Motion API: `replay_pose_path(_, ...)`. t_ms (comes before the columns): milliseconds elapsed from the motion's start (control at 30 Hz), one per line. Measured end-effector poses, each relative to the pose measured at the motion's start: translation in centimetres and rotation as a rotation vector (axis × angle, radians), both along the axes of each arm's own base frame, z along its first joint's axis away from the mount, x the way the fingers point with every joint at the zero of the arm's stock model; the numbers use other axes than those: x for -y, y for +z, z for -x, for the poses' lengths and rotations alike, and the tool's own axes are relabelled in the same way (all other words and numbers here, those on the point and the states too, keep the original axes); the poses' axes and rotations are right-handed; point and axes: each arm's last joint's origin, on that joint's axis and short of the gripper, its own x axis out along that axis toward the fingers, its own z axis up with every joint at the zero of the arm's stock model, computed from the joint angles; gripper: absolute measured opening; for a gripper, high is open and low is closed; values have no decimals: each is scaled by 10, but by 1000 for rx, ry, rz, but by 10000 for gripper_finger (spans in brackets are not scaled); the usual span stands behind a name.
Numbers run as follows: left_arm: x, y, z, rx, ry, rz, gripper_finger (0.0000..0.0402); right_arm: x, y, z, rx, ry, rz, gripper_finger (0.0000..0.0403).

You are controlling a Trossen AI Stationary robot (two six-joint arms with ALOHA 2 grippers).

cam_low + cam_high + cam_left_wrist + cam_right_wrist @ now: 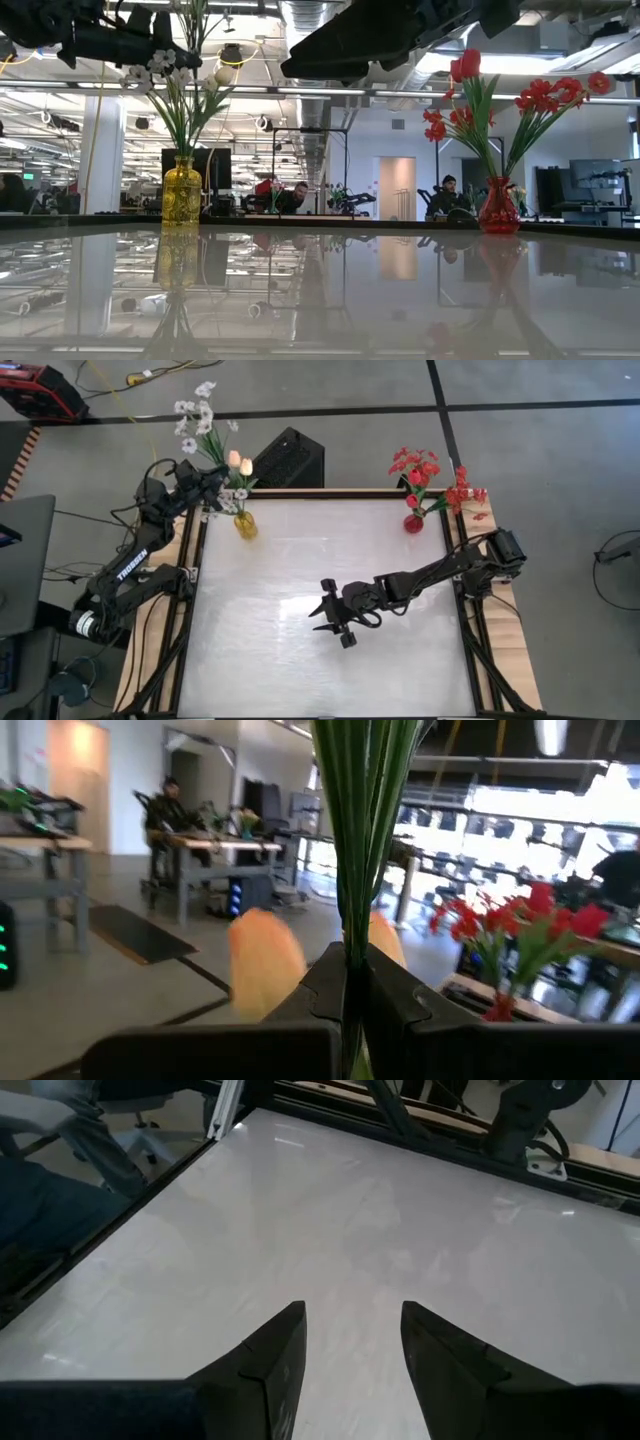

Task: Sort flowers into vase by color
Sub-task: Put the white flowers in the yellow vase

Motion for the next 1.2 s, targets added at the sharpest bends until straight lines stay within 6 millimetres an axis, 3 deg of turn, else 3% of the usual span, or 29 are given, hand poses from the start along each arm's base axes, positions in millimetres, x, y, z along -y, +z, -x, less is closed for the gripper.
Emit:
replay_pose_path(233, 11, 24, 11, 30, 61, -74, 0, 0, -1, 0, -8, 0, 3, 189)
replay_pose_path(533, 13, 17, 14, -24, 77, 3, 0, 0, -1, 0, -6, 3, 9, 189)
replay_pose_path(833, -6, -4, 8, -120, 87, 118, 0, 0, -1, 0, -5, 3, 8, 189)
replay_pose_path(1200, -11, -12, 3, -123, -43, 202, 0, 0, -1, 0, -5, 5, 12, 189)
